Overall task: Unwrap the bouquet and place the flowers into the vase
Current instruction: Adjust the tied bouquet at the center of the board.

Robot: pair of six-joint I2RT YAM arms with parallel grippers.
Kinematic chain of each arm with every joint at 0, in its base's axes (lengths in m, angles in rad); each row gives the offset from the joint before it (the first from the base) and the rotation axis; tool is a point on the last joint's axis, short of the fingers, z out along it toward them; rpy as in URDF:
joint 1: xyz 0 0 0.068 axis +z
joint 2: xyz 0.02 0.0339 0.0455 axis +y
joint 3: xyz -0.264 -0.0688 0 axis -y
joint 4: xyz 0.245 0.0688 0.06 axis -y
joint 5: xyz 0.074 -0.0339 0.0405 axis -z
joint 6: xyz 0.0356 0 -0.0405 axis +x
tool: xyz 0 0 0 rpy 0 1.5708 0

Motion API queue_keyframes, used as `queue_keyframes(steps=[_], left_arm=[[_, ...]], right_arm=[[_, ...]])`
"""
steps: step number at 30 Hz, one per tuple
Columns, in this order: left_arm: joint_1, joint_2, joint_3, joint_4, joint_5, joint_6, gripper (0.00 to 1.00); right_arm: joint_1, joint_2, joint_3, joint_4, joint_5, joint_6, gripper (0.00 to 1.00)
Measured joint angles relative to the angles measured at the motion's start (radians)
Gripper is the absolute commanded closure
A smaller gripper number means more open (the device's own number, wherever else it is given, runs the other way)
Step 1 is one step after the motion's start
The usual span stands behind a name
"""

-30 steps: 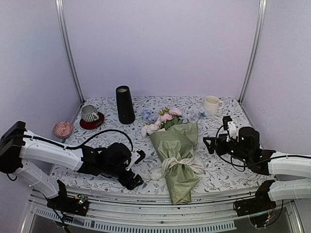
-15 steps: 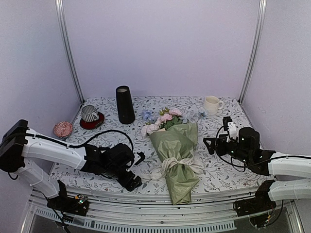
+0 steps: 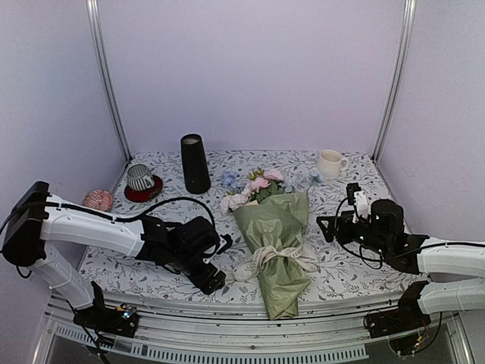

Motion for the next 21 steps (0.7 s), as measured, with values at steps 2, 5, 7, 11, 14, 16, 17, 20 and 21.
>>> queue_keyframes(steps=[2,5,7,11,14,16,17,20,21], left_arm=[[0.000,0.011,0.008,-0.015,0.006,0.000,0.17],[0.000,0.032,0.025,-0.035,0.015,0.000,0.19],[0.000,0.051,0.040,-0.046,0.020,0.001,0.20],[0.000,0.092,0.068,-0.059,0.034,0.011,0.24],[0.000,0.119,0.087,-0.067,0.040,0.020,0.22],[0.000,0.137,0.103,-0.074,0.035,0.021,0.20],[0.000,0.143,0.111,-0.079,0.031,0.023,0.19],[0.001,0.155,0.137,-0.098,0.021,0.033,0.19],[0.004,0.158,0.149,-0.105,0.019,0.039,0.19]], right_arm=[[0.000,0.000,0.000,0.000,0.000,0.000,0.01],[0.000,0.000,0.000,0.000,0.000,0.000,0.01],[0.000,0.000,0.000,0.000,0.000,0.000,0.01],[0.000,0.000,0.000,0.000,0.000,0.000,0.01],[0.000,0.000,0.000,0.000,0.000,0.000,0.01],[0.000,0.000,0.000,0.000,0.000,0.000,0.01],[0.000,0.000,0.000,0.000,0.000,0.000,0.01],[0.000,0.000,0.000,0.000,0.000,0.000,0.01],[0.000,0.000,0.000,0.000,0.000,0.000,0.01]])
